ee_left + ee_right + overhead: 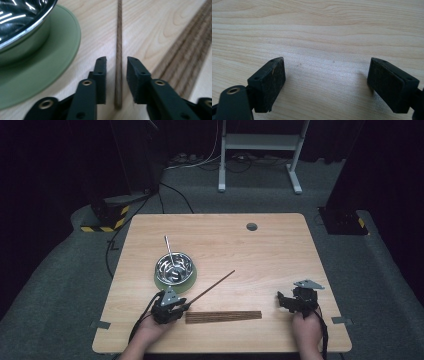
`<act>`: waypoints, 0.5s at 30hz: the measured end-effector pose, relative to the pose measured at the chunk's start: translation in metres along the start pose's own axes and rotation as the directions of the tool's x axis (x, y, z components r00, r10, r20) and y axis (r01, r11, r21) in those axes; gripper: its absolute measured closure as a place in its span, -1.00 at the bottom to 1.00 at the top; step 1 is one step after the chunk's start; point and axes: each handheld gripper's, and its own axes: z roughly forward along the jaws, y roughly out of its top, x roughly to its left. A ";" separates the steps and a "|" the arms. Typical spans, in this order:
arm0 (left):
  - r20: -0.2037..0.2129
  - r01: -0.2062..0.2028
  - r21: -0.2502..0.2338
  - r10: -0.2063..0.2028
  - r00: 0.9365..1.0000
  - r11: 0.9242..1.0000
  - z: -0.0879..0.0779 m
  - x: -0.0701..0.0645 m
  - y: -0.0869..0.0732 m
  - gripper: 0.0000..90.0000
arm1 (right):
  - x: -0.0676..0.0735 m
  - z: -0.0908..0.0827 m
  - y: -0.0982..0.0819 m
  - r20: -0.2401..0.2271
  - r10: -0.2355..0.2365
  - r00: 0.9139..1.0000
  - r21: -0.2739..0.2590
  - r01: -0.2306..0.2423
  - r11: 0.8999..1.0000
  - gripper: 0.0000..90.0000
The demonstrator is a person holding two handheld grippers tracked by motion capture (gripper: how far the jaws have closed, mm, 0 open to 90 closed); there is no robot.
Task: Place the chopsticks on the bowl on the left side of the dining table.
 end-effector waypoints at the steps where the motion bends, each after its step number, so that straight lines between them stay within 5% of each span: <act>1: -0.002 0.021 -0.017 -0.021 1.000 1.000 0.004 -0.003 0.001 0.45 | 0.000 0.000 0.000 -0.002 0.004 1.000 0.004 -0.004 1.000 -0.68; 5: -0.003 0.016 -0.021 -0.016 1.000 1.000 0.010 -0.005 0.002 0.42 | 0.001 0.000 0.000 -0.003 0.005 1.000 0.005 -0.005 1.000 -0.68; 10: 0.002 0.045 -0.034 -0.045 0.999 0.998 0.009 -0.004 0.002 0.71 | 0.000 0.000 0.000 -0.002 -0.006 1.000 0.001 0.006 1.000 -0.68; 15: -0.006 0.000 -0.023 -0.001 1.000 1.000 0.008 -0.006 0.000 0.86 | 0.000 0.000 0.000 -0.004 -0.009 1.000 0.000 0.009 1.000 -0.68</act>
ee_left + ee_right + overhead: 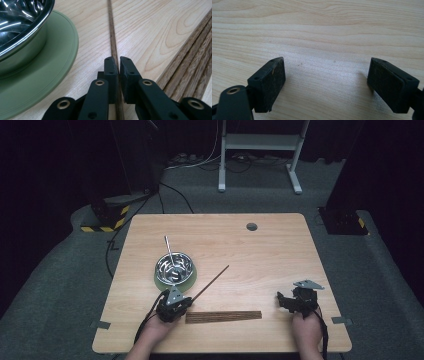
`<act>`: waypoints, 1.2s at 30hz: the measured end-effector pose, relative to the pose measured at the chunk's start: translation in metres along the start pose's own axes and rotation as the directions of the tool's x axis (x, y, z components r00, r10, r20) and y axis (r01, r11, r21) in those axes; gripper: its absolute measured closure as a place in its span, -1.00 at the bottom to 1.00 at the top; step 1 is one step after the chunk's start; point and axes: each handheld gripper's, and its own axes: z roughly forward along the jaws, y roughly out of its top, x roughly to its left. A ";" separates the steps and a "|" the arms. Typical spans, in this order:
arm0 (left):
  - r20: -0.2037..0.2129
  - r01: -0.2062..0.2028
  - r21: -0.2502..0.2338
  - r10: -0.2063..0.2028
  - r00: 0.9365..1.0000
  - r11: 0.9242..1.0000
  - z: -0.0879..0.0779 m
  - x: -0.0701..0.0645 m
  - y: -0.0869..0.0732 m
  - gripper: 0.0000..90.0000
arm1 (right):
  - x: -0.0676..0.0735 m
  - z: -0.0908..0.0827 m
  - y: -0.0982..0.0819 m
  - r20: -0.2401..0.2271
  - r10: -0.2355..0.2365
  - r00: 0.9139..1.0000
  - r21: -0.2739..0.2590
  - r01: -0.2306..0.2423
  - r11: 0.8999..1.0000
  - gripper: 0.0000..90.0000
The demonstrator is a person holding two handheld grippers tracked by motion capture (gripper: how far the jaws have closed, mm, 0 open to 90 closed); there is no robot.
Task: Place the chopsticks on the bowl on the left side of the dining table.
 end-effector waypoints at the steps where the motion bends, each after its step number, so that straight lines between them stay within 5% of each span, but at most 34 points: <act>1: 0.004 0.010 -0.009 -0.010 1.000 1.000 0.000 -0.002 -0.001 0.86 | 0.000 0.000 0.000 0.000 0.000 1.000 0.000 0.000 1.000 -0.68; 3: -0.001 -0.010 -0.005 0.010 1.000 1.000 -0.001 -0.001 -0.001 0.86 | 0.000 0.000 0.000 0.000 -0.002 1.000 0.000 0.002 1.000 -0.68; 17: 0.048 0.014 -0.121 -0.008 0.999 0.992 -0.022 -0.005 0.011 0.87 | 0.000 -0.002 0.000 -0.010 -0.013 1.000 0.014 0.013 1.000 -0.68; 24: 0.078 0.048 -0.217 -0.032 0.996 0.975 -0.040 -0.008 0.021 0.87 | 0.000 -0.002 0.000 -0.012 0.001 1.000 0.017 -0.001 1.000 -0.69; 28: 0.087 0.035 -0.236 -0.015 0.996 0.971 -0.047 -0.008 0.024 0.87 | 0.000 -0.002 0.000 -0.016 -0.003 1.000 0.018 0.004 1.000 -0.69; 29: 0.095 0.078 -0.266 -0.054 0.994 0.961 -0.047 -0.011 0.025 0.87 | 0.000 -0.002 0.000 -0.016 -0.003 1.000 0.018 0.004 1.000 -0.69; 31: 0.089 0.033 -0.253 -0.011 0.996 0.967 -0.052 -0.008 0.027 0.87 | 0.001 -0.001 -0.001 -0.010 -0.001 1.000 0.009 0.002 1.000 -0.68; 36: 0.085 0.042 -0.275 -0.019 0.996 0.961 -0.058 -0.004 0.031 0.87 | 0.000 -0.001 -0.001 -0.012 -0.005 1.000 0.010 0.005 1.000 -0.68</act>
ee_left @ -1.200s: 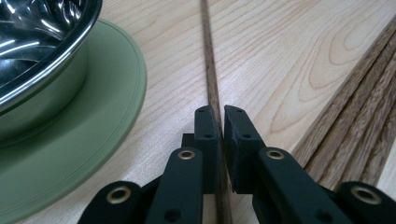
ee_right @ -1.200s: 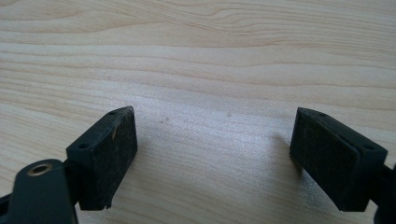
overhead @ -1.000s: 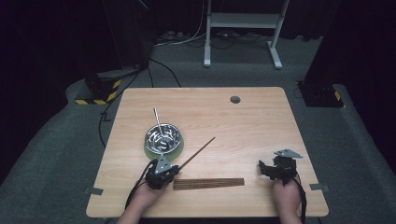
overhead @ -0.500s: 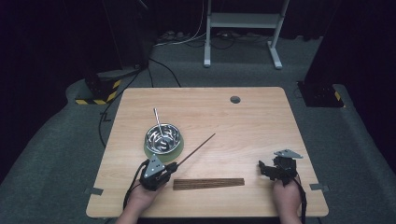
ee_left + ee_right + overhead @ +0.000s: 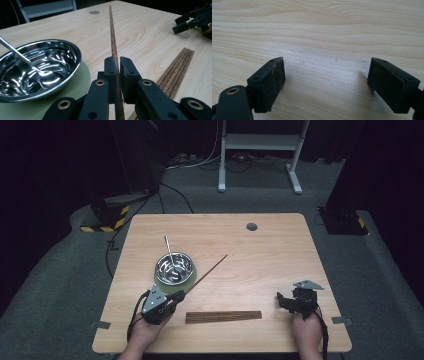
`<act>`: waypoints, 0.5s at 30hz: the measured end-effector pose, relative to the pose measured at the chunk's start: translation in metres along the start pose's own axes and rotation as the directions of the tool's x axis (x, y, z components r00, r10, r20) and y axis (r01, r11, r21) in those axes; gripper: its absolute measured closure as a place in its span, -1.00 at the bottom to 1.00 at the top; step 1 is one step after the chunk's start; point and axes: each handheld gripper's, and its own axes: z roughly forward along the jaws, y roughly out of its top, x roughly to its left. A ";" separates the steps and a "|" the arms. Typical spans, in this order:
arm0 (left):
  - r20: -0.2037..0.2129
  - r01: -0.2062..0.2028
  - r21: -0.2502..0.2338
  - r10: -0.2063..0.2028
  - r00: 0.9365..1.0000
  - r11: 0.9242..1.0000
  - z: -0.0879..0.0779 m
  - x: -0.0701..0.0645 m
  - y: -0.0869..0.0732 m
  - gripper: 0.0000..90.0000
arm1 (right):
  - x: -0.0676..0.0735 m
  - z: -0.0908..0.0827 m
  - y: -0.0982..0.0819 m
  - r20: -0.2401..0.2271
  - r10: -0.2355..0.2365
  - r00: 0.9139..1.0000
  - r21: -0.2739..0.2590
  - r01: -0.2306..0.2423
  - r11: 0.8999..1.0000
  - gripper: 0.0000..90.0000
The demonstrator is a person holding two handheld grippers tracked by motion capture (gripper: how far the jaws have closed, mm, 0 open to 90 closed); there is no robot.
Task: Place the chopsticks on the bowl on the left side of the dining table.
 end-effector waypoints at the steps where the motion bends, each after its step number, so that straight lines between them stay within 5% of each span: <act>1: -0.003 -0.012 0.008 0.012 1.000 1.000 -0.002 0.002 0.001 0.87 | 0.000 -0.001 0.000 -0.006 0.001 1.000 0.009 -0.001 1.000 -0.68; 10: -0.066 0.015 -0.034 -0.017 0.998 0.999 -0.010 0.021 0.013 0.87 | 0.000 0.000 0.000 0.000 0.000 1.000 -0.002 0.000 1.000 -0.68; 11: -0.075 -0.034 0.011 0.035 0.997 0.999 -0.014 0.028 0.015 0.87 | 0.000 0.000 0.000 -0.002 0.002 1.000 0.000 -0.002 1.000 -0.68; 12: -0.101 0.010 -0.032 -0.014 0.995 0.999 -0.010 0.031 0.015 0.87 | 0.000 0.000 0.000 -0.003 0.001 1.000 0.001 -0.001 1.000 -0.68; 15: -0.133 0.021 -0.045 -0.027 0.991 0.999 -0.009 0.036 0.016 0.87 | 0.000 0.000 0.000 -0.004 0.002 1.000 0.001 -0.002 1.000 -0.68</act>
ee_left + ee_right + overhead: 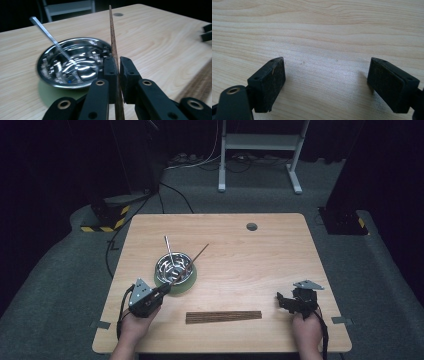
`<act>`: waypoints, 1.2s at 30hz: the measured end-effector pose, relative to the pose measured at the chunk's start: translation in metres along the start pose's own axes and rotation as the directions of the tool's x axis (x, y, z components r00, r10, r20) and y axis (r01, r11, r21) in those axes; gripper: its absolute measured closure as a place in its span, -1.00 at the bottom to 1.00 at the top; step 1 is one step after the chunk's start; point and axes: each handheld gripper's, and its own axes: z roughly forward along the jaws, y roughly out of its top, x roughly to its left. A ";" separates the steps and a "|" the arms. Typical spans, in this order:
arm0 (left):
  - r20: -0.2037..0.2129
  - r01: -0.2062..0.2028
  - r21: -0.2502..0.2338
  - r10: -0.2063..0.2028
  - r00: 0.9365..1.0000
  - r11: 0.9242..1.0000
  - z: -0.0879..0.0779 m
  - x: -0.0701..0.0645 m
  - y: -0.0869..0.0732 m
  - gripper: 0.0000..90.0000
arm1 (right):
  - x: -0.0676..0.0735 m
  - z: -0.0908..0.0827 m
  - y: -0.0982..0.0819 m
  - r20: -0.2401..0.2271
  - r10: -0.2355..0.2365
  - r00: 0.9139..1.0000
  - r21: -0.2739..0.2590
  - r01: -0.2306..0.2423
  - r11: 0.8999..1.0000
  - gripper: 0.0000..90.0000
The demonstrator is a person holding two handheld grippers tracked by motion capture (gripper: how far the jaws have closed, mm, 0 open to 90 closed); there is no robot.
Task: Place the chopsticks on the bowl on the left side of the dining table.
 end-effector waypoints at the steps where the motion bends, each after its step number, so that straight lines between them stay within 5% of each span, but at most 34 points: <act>1: -0.025 -0.017 0.002 0.017 1.000 1.000 0.002 0.007 0.001 0.87 | 0.000 0.000 0.000 0.000 0.000 1.000 -0.001 0.000 1.000 -0.68; 13: -0.130 0.033 0.019 -0.031 0.991 0.999 0.009 0.037 -0.006 0.86 | 0.000 0.000 0.000 -0.001 0.002 1.000 0.001 -0.002 1.000 -0.68; 20: -0.116 0.024 0.033 -0.020 0.993 0.999 0.012 0.038 -0.008 0.86 | 0.000 -0.001 0.000 -0.007 -0.007 1.000 0.008 0.007 1.000 -0.68; 31: -0.105 0.063 0.032 -0.059 0.993 0.998 0.017 0.037 -0.010 0.86 | 0.000 -0.001 0.000 -0.010 -0.008 1.000 0.005 0.008 1.000 -0.68; 36: -0.100 0.030 0.052 -0.024 0.995 0.998 0.015 0.038 -0.010 0.84 | 0.000 0.000 0.000 -0.003 -0.007 1.000 -0.005 0.007 1.000 -0.68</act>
